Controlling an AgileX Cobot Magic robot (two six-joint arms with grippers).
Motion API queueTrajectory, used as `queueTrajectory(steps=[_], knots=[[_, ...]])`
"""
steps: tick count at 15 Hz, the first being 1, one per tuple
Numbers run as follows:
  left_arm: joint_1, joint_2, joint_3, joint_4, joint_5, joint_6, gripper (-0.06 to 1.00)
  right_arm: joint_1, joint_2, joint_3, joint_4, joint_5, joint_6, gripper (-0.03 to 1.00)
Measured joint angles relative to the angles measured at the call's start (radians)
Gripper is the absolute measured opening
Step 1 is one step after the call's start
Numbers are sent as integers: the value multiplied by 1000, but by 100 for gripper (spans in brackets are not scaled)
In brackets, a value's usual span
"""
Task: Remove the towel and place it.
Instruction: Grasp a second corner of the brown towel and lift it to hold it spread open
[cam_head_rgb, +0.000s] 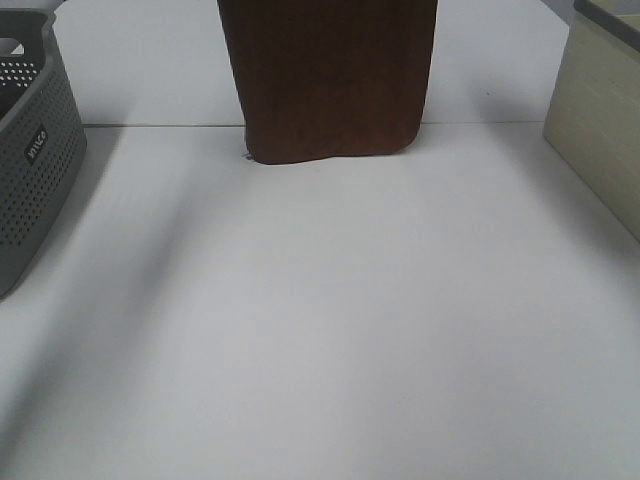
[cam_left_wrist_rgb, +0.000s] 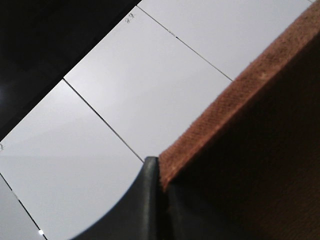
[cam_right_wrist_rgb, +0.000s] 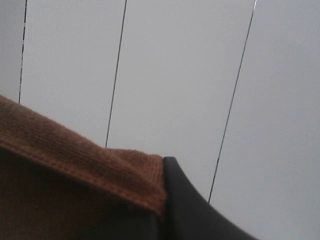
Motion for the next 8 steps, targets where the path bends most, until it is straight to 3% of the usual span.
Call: queueTrajectory(steps=[5, 8], knots=[[3, 0, 0, 32, 32, -16, 0, 0, 0, 0, 18, 17, 0, 1], [3, -2, -1, 50, 163, -64, 0, 0, 0, 0, 27, 131, 0, 1]])
